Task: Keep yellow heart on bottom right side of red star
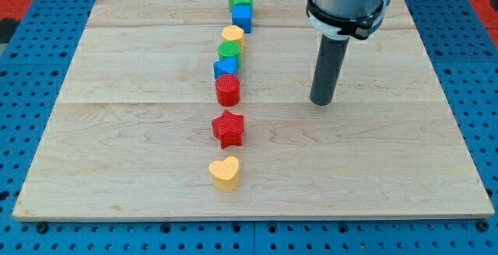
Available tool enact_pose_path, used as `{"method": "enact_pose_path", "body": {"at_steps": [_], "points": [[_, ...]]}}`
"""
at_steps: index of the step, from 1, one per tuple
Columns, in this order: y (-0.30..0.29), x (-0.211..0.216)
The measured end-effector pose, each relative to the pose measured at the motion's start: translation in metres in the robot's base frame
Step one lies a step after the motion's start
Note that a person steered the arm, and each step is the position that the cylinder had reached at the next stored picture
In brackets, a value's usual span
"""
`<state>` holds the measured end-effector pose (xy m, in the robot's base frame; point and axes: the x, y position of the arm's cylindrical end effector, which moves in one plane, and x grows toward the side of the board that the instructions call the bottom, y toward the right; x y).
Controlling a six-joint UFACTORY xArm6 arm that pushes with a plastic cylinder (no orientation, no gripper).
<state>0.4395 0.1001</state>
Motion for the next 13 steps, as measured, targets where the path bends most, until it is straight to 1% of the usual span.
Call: {"method": "enact_pose_path", "body": {"at_steps": [1,2,3,4,5,6,8,11,13], "points": [[0.011,0.028],[0.016,0.074],[0.009,0.121],[-0.025,0.128],[-0.072,0.134],[-0.079,0.158],[-0.149,0.162],[-0.147,0.157],[-0.147,0.082]]}}
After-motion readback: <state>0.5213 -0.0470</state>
